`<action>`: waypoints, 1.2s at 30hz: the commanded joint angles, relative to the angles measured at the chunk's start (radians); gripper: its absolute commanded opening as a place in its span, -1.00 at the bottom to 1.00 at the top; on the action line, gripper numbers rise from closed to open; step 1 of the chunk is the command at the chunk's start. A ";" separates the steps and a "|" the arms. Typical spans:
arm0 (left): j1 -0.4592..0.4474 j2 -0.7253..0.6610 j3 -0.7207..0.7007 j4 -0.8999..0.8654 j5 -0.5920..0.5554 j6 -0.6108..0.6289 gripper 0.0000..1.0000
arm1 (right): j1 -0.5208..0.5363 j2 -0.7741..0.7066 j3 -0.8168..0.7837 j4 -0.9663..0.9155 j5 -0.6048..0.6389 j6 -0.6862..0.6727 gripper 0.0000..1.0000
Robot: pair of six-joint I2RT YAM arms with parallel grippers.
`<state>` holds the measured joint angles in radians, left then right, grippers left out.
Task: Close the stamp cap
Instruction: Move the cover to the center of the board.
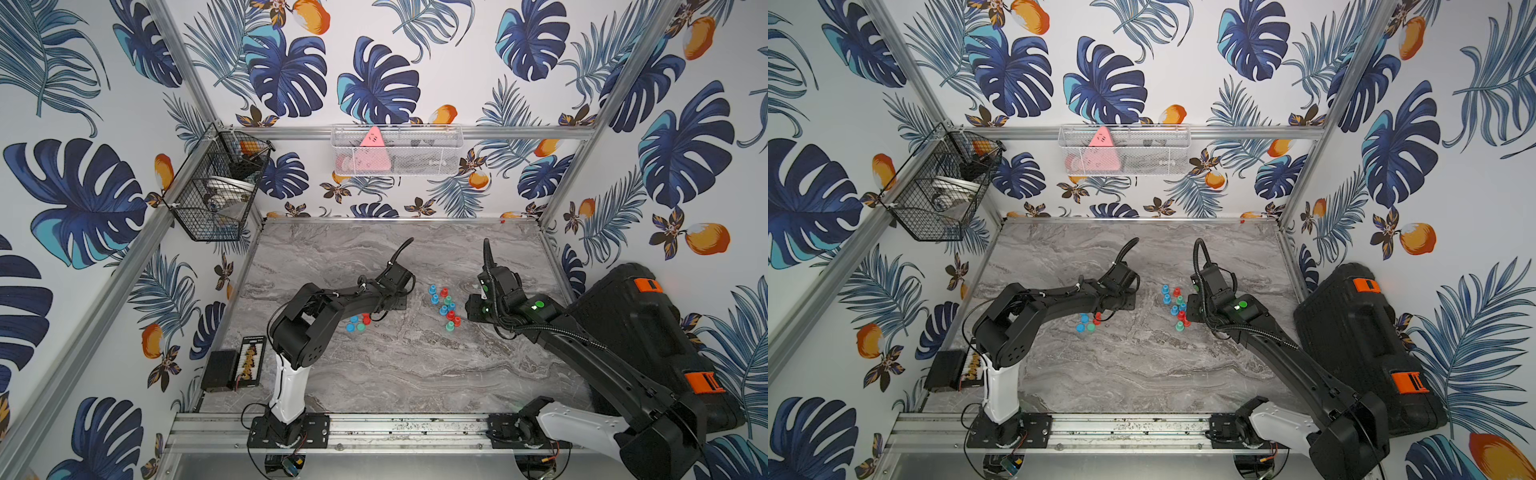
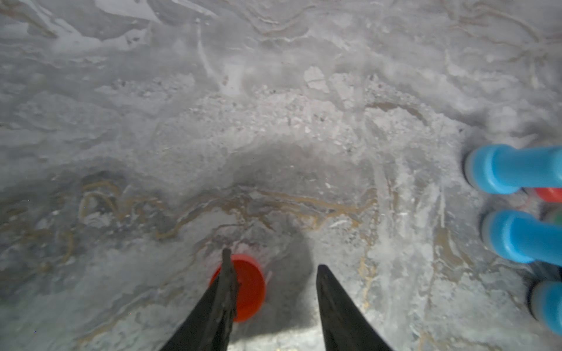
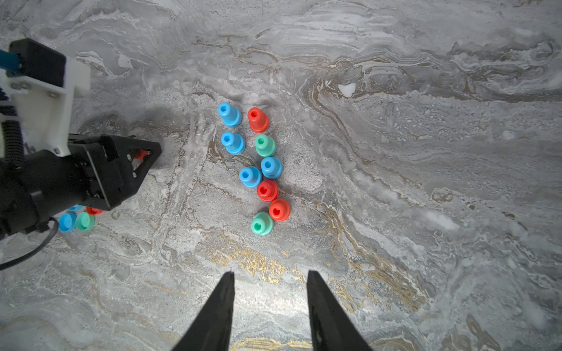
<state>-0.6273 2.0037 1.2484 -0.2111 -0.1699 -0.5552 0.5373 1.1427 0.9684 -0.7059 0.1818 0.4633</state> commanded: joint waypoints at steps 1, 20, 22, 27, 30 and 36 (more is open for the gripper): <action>-0.035 0.033 -0.008 -0.144 0.092 -0.054 -0.06 | 0.002 -0.016 -0.002 -0.033 0.014 0.017 -0.15; -0.155 -0.001 -0.020 -0.184 0.008 -0.075 -0.07 | 0.001 -0.021 -0.010 -0.036 -0.006 0.034 -0.13; -0.155 -0.009 -0.020 -0.192 -0.001 -0.073 -0.07 | 0.001 -0.017 -0.004 -0.040 -0.009 0.032 -0.12; -0.156 -0.035 -0.031 -0.193 -0.002 -0.078 -0.04 | 0.002 -0.002 0.009 -0.040 -0.017 0.027 -0.09; -0.162 -0.060 -0.032 -0.195 -0.006 -0.080 -0.01 | 0.002 0.010 0.014 -0.040 -0.019 0.025 -0.05; -0.176 -0.118 -0.002 -0.223 -0.024 -0.073 0.04 | 0.002 0.038 0.030 -0.041 -0.019 0.015 0.05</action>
<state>-0.7998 1.9148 1.2285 -0.3923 -0.1856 -0.6109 0.5377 1.1717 0.9852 -0.7223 0.1665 0.4847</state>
